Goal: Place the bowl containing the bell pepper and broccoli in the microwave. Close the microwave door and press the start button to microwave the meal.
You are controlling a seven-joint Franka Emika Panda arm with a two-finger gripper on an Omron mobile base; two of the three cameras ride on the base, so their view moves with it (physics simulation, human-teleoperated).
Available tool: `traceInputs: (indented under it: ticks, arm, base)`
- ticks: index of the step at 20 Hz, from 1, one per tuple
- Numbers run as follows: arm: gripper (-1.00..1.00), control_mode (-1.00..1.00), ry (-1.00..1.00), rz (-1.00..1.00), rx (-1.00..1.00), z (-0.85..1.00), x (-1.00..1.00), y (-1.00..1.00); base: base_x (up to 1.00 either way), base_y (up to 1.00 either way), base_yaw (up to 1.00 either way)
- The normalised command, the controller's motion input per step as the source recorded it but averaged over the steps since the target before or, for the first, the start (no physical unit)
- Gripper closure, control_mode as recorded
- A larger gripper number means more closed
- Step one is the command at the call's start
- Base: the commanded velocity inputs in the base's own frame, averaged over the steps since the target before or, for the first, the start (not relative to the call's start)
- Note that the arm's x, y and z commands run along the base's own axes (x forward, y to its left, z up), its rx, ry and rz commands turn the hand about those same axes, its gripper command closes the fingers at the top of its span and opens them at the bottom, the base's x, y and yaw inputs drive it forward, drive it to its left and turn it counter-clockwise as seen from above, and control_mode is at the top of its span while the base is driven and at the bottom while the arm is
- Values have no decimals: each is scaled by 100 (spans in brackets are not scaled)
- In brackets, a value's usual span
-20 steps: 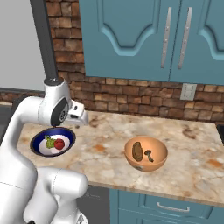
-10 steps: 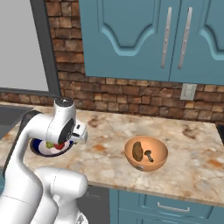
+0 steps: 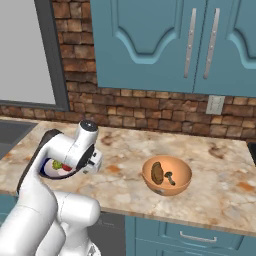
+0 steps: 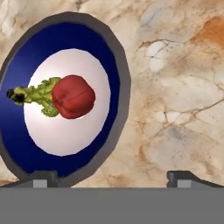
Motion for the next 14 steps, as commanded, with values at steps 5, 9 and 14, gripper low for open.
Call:
traceInputs:
  ticks: [5, 9, 14]
  arm:
    - [-100, -100, 5, 0, 7, -26, 36, 0]
    - [-100, -100, 0, 0, 0, -33, 41, 0]
    - [-100, -100, 0, 0, 0, -34, 25, 11]
  base:
    - [0, 0, 0]
    - [0, 0, 0]
    - [0, 0, 0]
